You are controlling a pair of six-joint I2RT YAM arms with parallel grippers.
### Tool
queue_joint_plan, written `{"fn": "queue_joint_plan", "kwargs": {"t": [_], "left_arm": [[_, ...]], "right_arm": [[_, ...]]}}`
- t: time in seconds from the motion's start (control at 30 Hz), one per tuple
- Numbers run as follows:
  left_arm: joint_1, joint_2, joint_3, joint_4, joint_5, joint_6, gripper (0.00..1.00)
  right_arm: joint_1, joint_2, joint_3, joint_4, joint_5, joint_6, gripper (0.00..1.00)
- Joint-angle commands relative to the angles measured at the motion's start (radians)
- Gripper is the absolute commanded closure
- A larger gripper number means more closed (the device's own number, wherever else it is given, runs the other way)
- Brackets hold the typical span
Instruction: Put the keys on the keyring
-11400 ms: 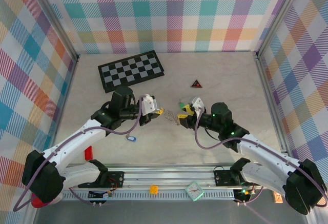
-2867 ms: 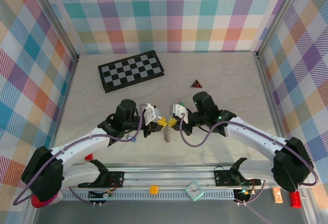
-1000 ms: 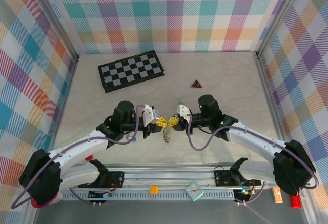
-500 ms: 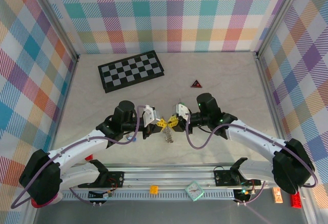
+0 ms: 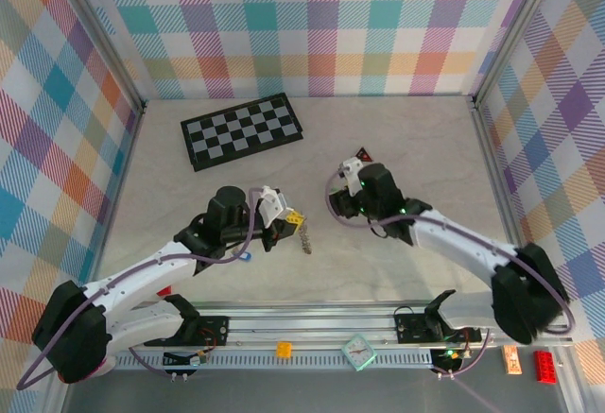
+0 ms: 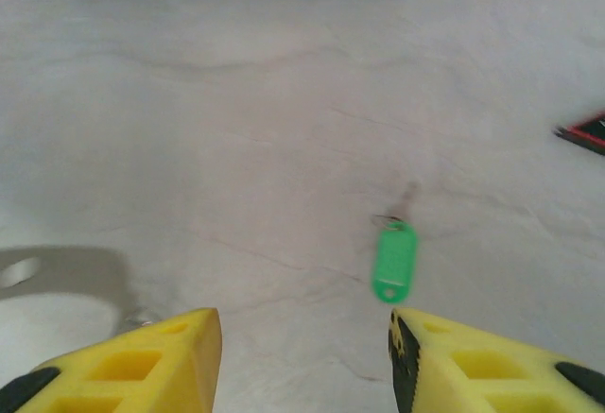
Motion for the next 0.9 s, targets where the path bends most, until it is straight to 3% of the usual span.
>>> {"fn": "queue_joint_plan", "kwargs": {"t": [0.0,0.17,0.33,0.87], "left_arm": [[-0.015,-0.041,0.003,-0.015,-0.040,-0.031,1.00],[-0.015,-0.043,-0.002,-0.015,-0.041,-0.049,1.00],[-0.015,-0.046,-0.008,-0.013,-0.040,-0.052,1.00],[-0.015,-0.058,-0.017,-0.016,-0.035,-0.033,1.00]], "right_arm": [[-0.004,0.102,0.125,-0.199,0.089,0.096,0.49],[-0.036,0.325,0.342,-0.364,0.062,0.063,0.45],[-0.043,0.512,0.541,-0.513,0.129,0.082,0.41],[-0.044,0.781,0.789,-0.639,0.112,-0.100,0.41]]}}
